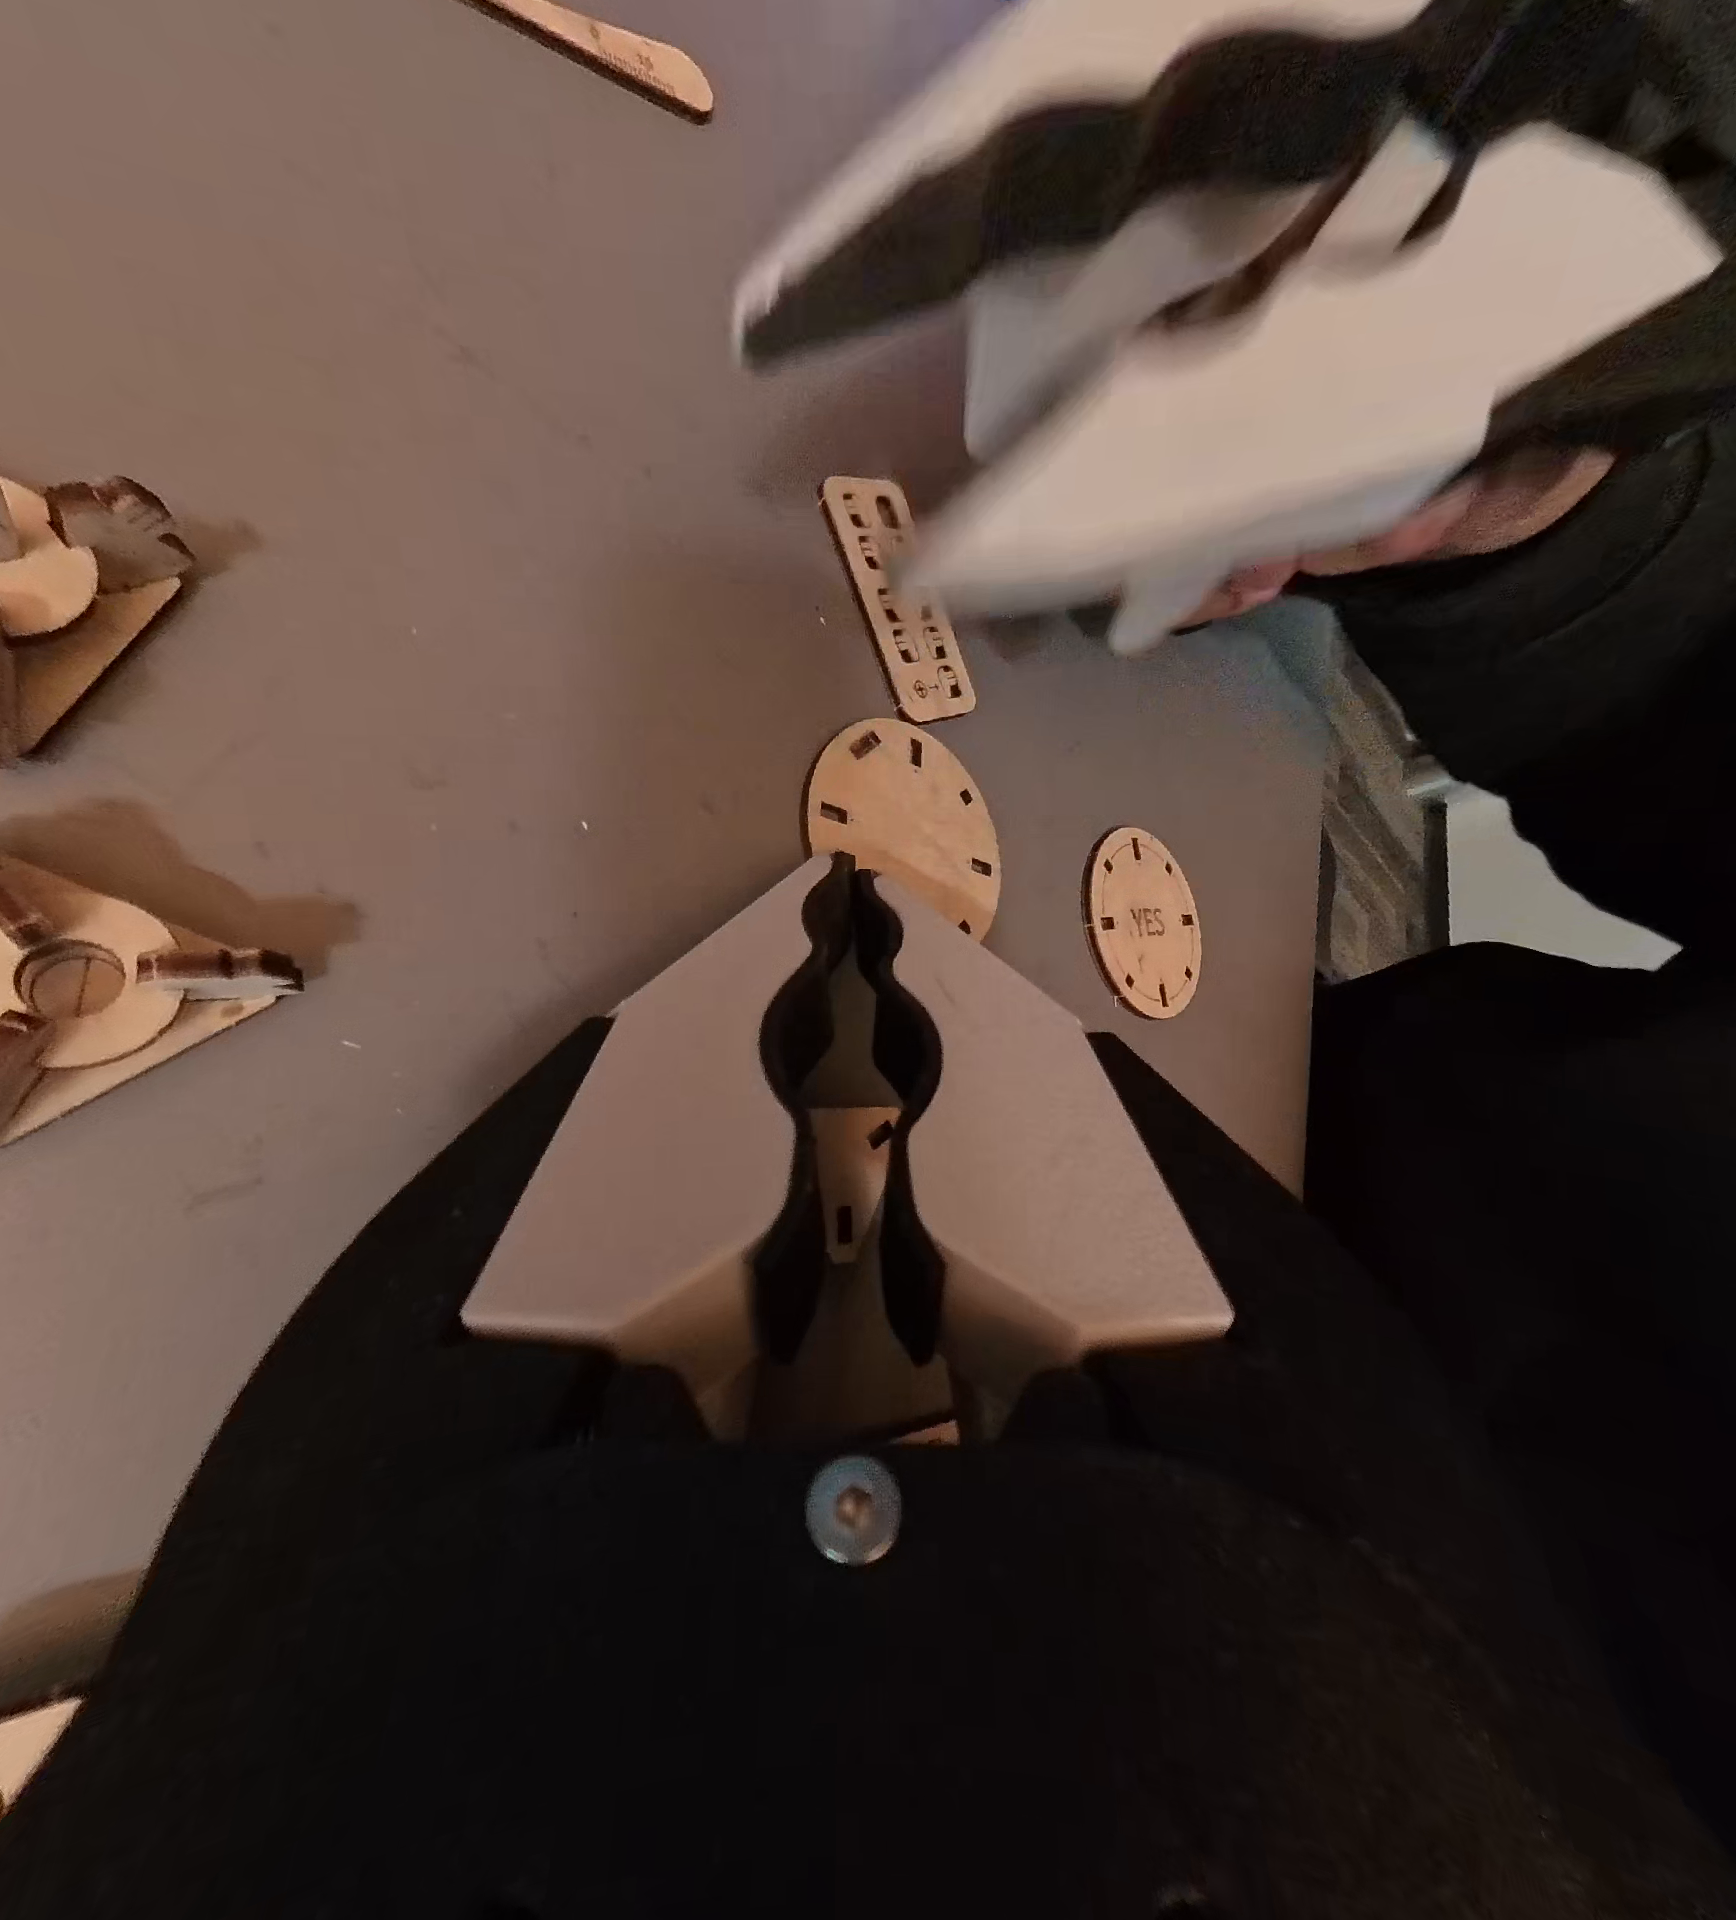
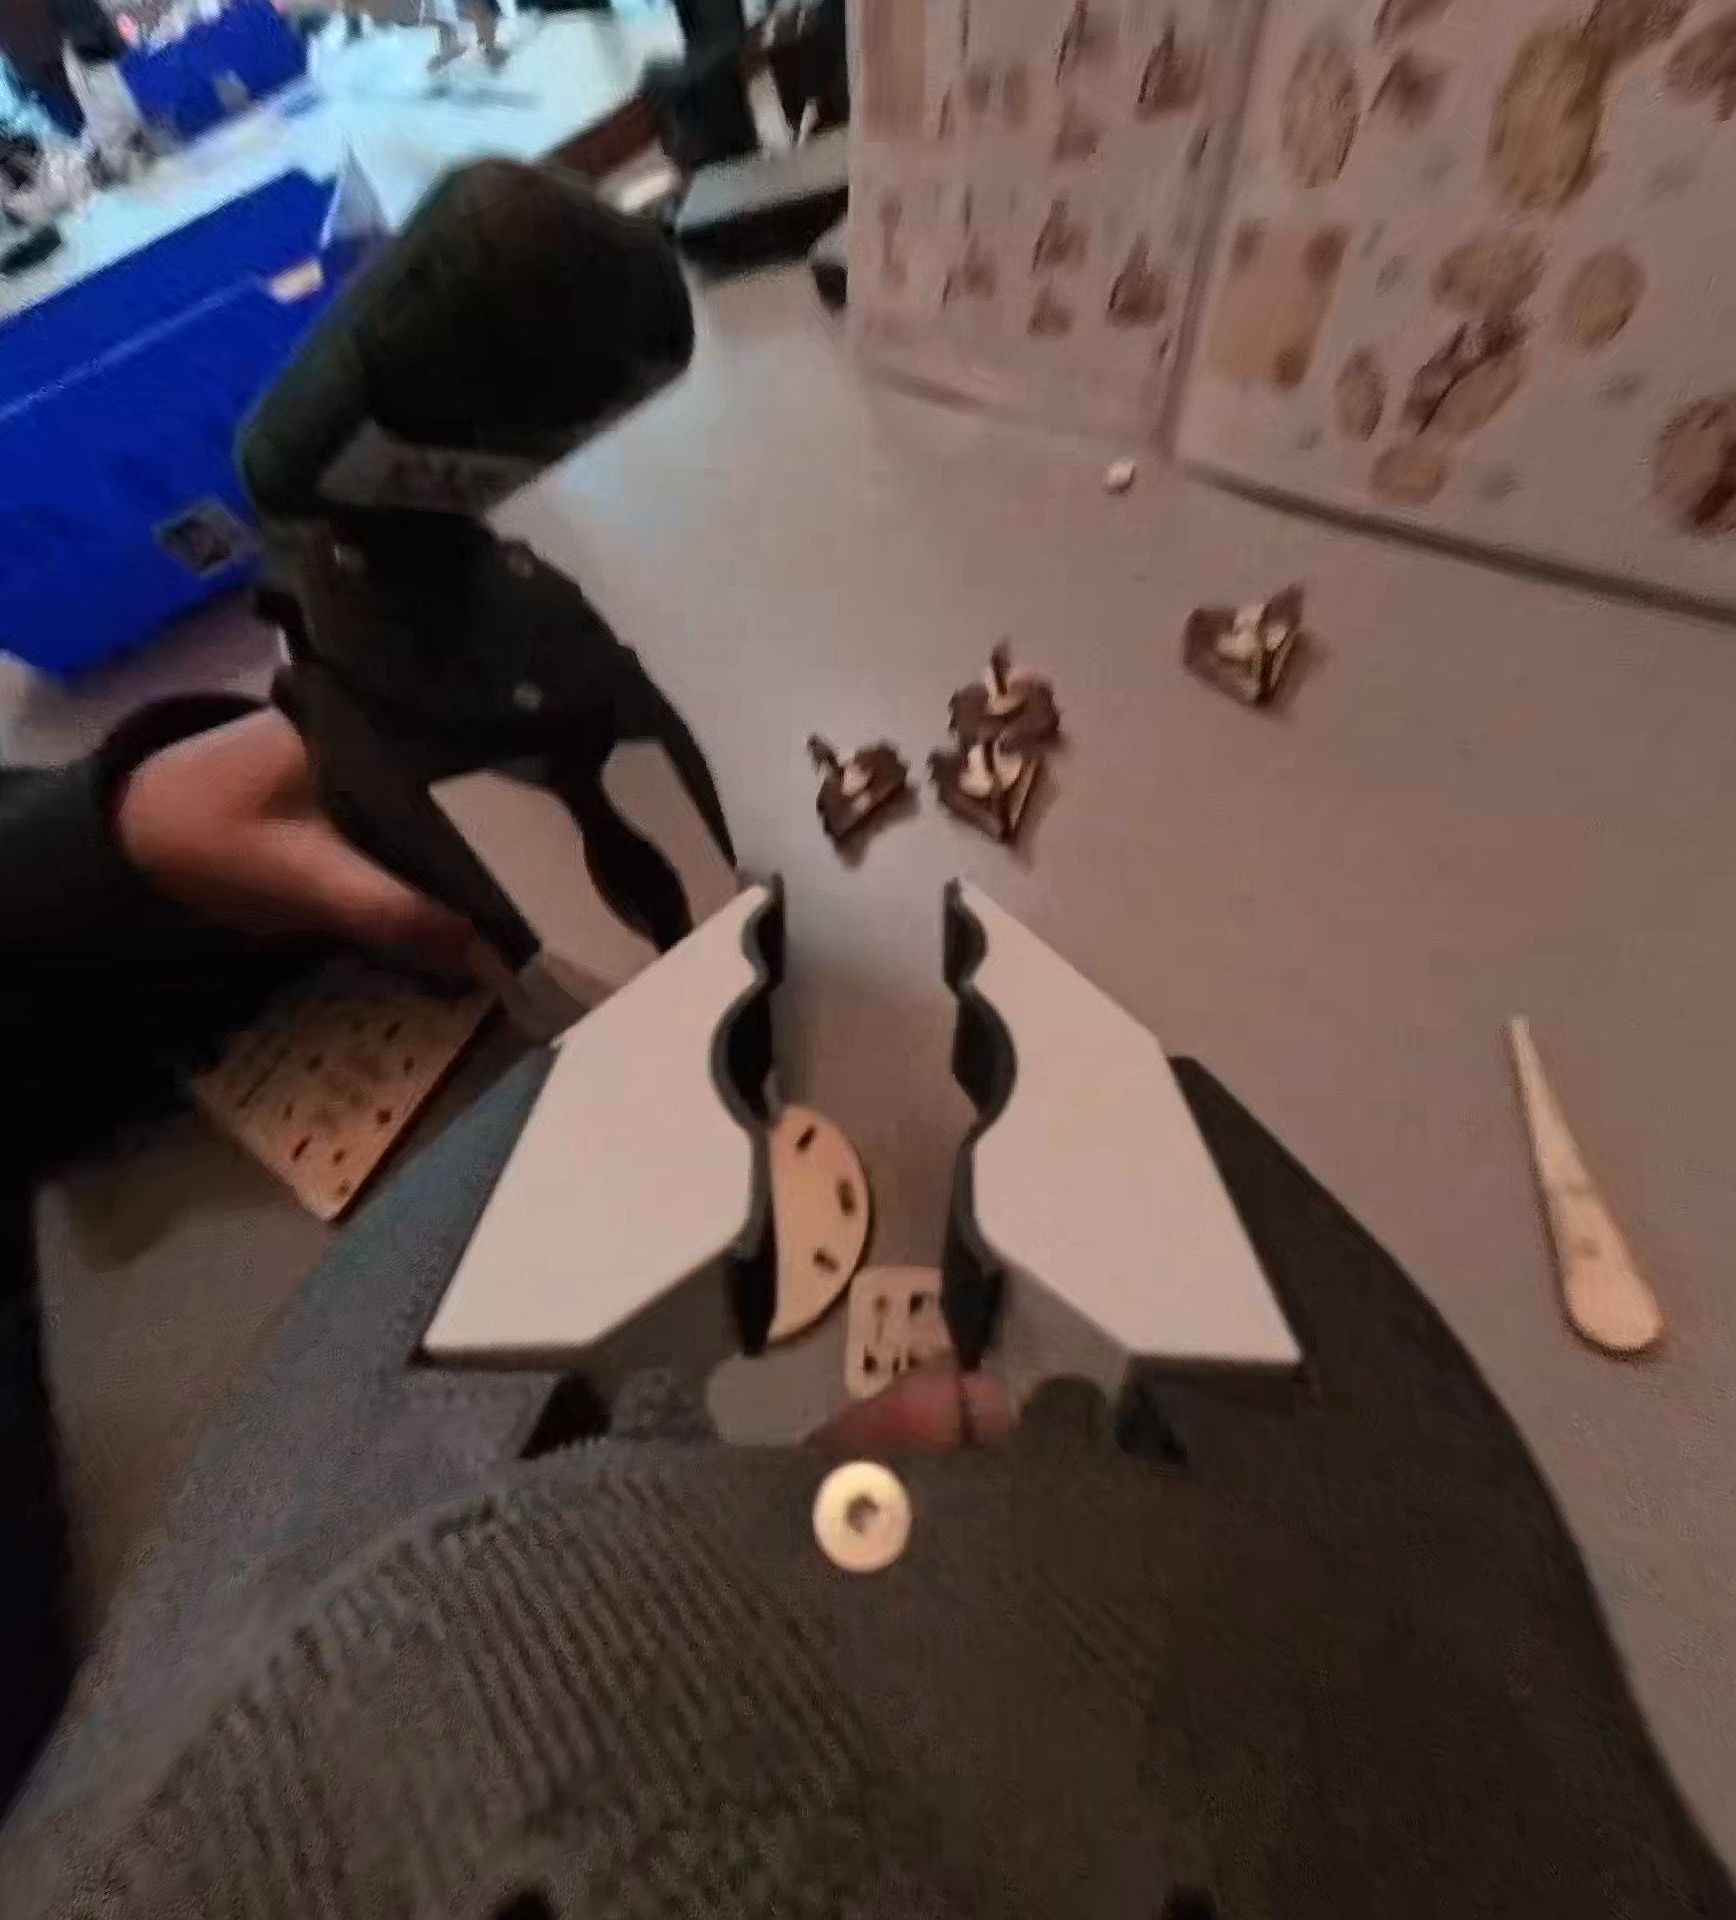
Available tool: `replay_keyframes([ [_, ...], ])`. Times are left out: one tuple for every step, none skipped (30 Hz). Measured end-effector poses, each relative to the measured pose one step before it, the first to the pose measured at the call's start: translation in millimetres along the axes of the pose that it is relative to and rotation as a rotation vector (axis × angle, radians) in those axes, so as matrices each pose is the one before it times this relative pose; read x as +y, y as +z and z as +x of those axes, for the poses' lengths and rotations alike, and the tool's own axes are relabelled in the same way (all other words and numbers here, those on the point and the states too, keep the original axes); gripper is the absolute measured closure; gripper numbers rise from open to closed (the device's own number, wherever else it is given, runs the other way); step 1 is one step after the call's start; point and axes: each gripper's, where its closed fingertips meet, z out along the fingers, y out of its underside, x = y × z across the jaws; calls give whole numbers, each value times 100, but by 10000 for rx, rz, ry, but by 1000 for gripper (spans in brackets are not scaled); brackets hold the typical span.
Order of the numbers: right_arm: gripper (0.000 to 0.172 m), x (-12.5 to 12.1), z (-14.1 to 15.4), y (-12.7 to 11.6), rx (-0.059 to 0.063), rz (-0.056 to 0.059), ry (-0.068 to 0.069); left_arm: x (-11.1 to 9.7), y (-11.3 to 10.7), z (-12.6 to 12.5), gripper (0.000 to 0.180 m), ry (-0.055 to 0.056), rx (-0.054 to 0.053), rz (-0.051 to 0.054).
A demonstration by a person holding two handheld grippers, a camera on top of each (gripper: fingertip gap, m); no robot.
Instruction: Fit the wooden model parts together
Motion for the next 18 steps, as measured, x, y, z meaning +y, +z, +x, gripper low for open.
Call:
replay_keyframes([
  [141,1654,-113,-312,-238,-759,214,-5,5,1,180,5,-9,3],
  [158,1452,-318,-257,-277,-605,-50,4,7,3,180,16,-19,0],
  [166,1135,-46,-162,-70,-462,-177,-2,-1,-4,180,15,-17,2],
  [168,835,182,-111,116,-331,-179,-3,1,0,180,-1,-1,2],
  [172,449,69,-126,80,-145,-213,1,-5,1,180,-16,17,2],
  [172,183,-30,-117,42,-42,-209,-8,0,4,180,-28,27,2],
  [172,191,-137,-27,-23,-111,-194,5,5,3,180,-27,27,2],
  [172,266,-235,82,-84,-198,-202,-7,-5,2,180,-21,20,3],
  [172,301,-293,132,-119,-225,-229,2,-3,4,180,-11,10,0],
  [169,212,-249,151,-83,-159,-231,-2,5,-8,180,-3,2,0],
  [167,89,49,151,88,-96,-194,2,-5,2,180,5,-5,0],
  [166,62,161,124,131,-78,-183,7,3,-2,180,12,-12,-1],
  [166,94,80,116,48,-99,-141,0,-2,3,180,13,-13,0],
  [166,127,31,119,-13,-121,-58,-6,-5,-8,180,6,-7,0],
  [166,-37,29,37,-27,-14,-11,8,0,0,180,3,-3,0],
  [164,76,-29,31,-81,-72,-11,-1,3,4,180,6,-6,0],
  [164,32,-10,-8,-55,-34,1,3,-6,-5,180,8,-8,-1],
  [164,57,-14,-20,-35,-43,-7,-1,3,4,180,7,-6,0],
])
